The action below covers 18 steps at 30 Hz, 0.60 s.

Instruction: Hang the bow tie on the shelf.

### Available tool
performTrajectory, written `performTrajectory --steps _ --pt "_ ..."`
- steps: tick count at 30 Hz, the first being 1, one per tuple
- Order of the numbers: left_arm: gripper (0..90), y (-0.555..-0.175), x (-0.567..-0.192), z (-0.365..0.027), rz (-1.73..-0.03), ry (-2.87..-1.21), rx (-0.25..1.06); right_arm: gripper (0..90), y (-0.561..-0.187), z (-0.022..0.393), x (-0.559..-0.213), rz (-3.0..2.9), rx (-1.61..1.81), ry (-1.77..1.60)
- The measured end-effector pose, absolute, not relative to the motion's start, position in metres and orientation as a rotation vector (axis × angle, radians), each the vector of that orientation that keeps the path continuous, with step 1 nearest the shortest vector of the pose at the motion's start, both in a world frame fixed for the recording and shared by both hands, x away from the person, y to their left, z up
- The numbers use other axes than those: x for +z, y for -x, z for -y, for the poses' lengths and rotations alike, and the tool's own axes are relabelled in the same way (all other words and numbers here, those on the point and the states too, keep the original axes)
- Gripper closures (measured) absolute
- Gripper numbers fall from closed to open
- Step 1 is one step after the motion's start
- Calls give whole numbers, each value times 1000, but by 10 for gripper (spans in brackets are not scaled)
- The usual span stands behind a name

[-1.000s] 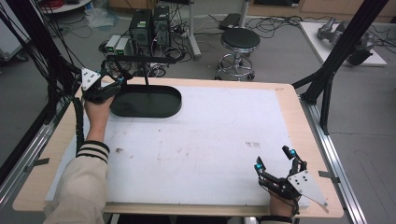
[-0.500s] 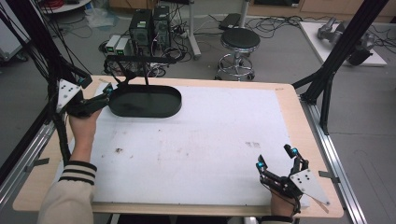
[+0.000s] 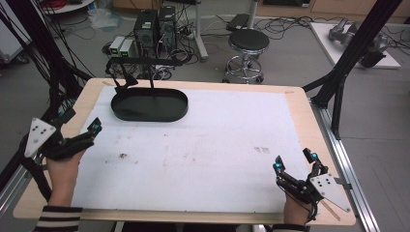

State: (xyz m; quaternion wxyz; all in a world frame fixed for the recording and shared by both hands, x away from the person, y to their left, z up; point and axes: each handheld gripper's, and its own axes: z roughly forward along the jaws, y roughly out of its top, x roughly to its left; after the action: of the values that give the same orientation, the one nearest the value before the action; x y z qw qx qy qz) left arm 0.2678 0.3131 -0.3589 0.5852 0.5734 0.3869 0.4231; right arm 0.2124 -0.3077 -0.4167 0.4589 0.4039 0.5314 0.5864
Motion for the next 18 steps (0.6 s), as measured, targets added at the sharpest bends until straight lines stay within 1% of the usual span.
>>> performTrajectory --steps 1,3,4,5,10,11,18 --pt "135 -268 -359 -313 -902 -1337 987 99 -213 308 -416 -1314 1446 -1000" --pt "135 -249 -371 -314 -918 -1339 993 99 -215 307 -413 -1325 1447 -1009" --pt "135 -249 -371 -314 -918 -1339 993 99 -216 306 -412 -1328 1450 -1010" --pt "135 -241 -377 -315 -922 -1329 978 99 -217 305 -411 -1330 1458 -1016" --pt "136 -234 -381 -316 -924 -1343 958 99 -219 303 -408 -1351 1475 -1001" --pt "136 -228 -383 -317 -916 -1313 976 99 -220 302 -406 -1375 1479 -984" --pt "136 -214 -387 -318 -861 -1278 1001 99 -223 303 -409 -1409 1490 -996"
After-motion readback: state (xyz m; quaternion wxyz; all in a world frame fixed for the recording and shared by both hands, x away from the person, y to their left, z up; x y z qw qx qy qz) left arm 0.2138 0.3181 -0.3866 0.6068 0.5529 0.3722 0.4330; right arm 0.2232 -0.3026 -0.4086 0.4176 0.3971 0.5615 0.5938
